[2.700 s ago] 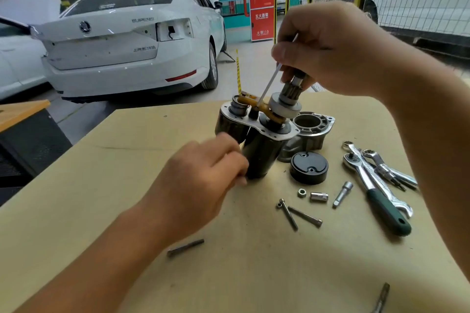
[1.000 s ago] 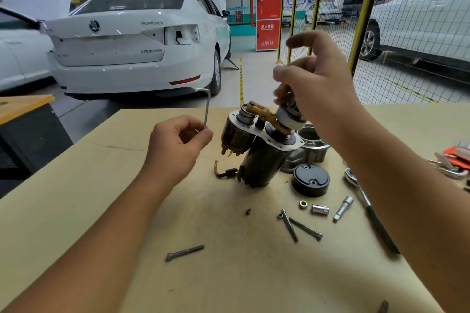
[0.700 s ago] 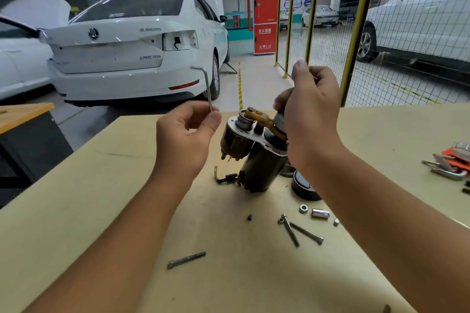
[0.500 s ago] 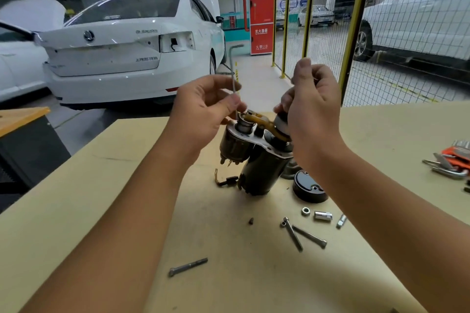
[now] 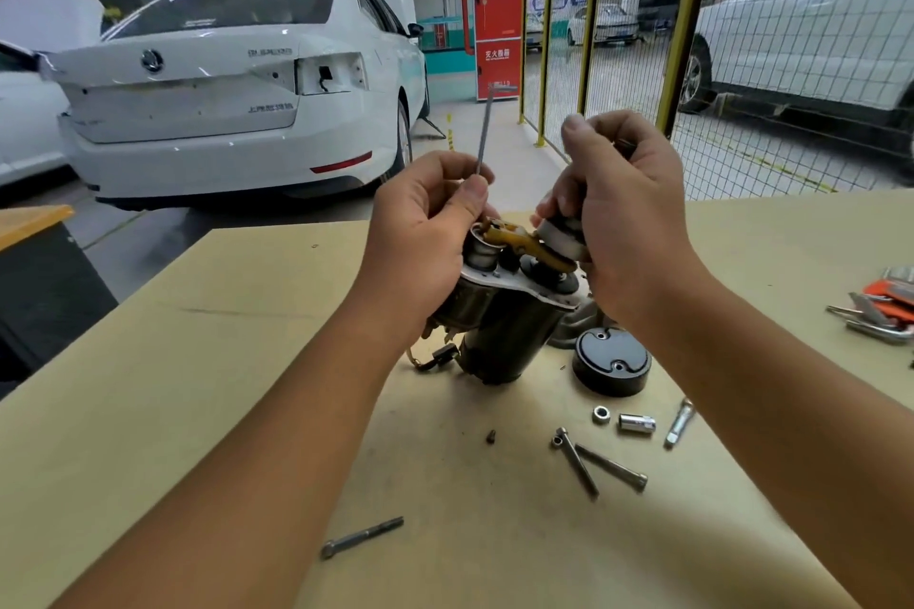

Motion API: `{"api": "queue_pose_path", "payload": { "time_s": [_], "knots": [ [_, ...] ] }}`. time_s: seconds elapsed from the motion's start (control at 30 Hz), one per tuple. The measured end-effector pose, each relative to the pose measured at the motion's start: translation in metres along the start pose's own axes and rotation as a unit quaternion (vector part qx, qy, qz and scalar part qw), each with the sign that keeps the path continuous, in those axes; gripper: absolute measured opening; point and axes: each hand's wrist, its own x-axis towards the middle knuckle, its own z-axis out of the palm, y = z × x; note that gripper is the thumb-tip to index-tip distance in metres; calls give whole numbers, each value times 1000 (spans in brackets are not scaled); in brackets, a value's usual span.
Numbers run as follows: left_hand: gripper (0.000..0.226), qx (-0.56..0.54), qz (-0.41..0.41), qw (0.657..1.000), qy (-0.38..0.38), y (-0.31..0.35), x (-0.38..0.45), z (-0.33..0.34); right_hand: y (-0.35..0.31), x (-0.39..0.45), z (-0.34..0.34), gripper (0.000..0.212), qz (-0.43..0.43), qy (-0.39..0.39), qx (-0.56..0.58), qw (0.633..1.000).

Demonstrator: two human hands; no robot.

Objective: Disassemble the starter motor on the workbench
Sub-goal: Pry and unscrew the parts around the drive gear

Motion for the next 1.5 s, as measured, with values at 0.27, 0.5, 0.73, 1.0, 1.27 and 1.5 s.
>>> {"api": "queue_pose_path", "payload": {
  "time_s": [0.27, 0.5, 0.73, 1.0, 1.27, 1.5],
  "knots": [
    [18, 55, 49, 997, 2, 4, -1, -6, -12, -1, 0, 11, -62, -57, -93, 992],
    [12, 73, 73, 995, -2, 9, -7, 6, -28, 1, -9, 15, -142, -84, -113, 980],
    [11, 76, 71, 994, -11, 9, -6, 2, -31, 3, -11, 15, -156, -93, -222, 958],
    [26, 88, -16, 982, -167, -1, -8, -15, -32, 3, -8, 12, -148, -98, -291, 940],
    [19, 71, -117, 966, -218, 3, -2, -16, -46, 10, -14, 13, -119, -130, -314, 933],
    [39, 113, -75, 946, -295, 7, -8, -24, -58, 10, -17, 17, -93, -160, -359, 915]
  ]
}}
